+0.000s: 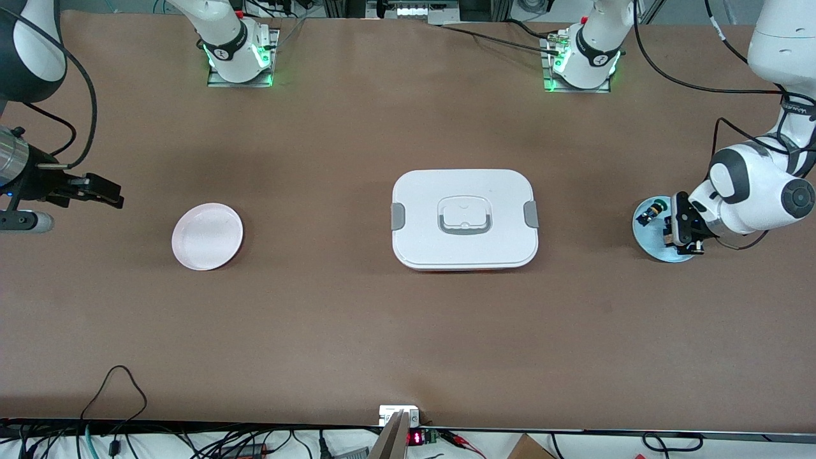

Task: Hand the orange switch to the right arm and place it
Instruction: 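Grasp the orange switch with the left gripper, then lift the switch with the left gripper while the right gripper approaches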

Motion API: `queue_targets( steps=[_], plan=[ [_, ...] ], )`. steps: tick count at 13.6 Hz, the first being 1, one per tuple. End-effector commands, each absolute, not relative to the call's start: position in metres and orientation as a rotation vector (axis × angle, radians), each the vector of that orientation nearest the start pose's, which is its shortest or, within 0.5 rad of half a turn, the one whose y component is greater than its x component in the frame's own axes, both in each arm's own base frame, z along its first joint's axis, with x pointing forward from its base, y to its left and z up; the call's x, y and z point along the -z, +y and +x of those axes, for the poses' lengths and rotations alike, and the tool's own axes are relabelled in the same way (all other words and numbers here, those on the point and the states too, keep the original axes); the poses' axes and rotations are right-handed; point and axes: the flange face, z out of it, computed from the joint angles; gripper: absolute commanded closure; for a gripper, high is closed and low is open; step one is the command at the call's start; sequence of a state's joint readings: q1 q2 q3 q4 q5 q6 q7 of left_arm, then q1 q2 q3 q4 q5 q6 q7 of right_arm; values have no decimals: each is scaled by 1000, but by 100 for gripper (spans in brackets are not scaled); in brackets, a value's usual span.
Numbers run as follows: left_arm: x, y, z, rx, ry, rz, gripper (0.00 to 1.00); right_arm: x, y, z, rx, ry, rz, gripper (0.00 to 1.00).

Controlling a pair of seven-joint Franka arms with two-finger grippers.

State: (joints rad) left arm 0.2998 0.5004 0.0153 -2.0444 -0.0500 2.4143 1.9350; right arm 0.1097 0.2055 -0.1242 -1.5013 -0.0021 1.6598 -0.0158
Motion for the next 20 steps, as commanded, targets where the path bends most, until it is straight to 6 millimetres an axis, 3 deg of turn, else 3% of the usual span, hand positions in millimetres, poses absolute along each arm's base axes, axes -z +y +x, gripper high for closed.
queue_targets(
  steps=[1,3,5,8,10,13,15,16,17,19,20],
  plan=[
    [-207,181,558,63,2217,-2392,100,-540,13,620,-100,-17,-3077,0],
    [-225,163,566,142,2198,-2421,100,-528,28,617,-147,-23,-2927,0],
    [-250,111,580,346,2233,-2546,100,-518,52,614,-168,-68,-2833,0],
    [-273,22,591,716,2220,-2745,100,-513,78,611,-196,-7,-2561,0],
    [-281,-52,587,1083,2209,-2986,100,-507,97,610,-216,55,-2318,0],
    [-302,-158,580,1450,2187,-3119,100,-491,132,614,-246,74,-2060,0],
    [-332,-237,579,1793,2053,-3221,100,-477,160,615,-287,102,-1931,0],
    [-338,-270,574,1898,1984,-3268,100,-474,176,615,-288,90,-1873,0],
    [-358,-305,575,2025,1957,-3257,100,-466,188,616,-280,78,-1828,0],
    [-374,-355,562,2142,1787,-3364,100,-446,207,617,-290,103,-1713,0],
    [-381,-369,558,2185,1718,-3388,100,-441,212,617,-296,126,-1662,0]
  ],
)
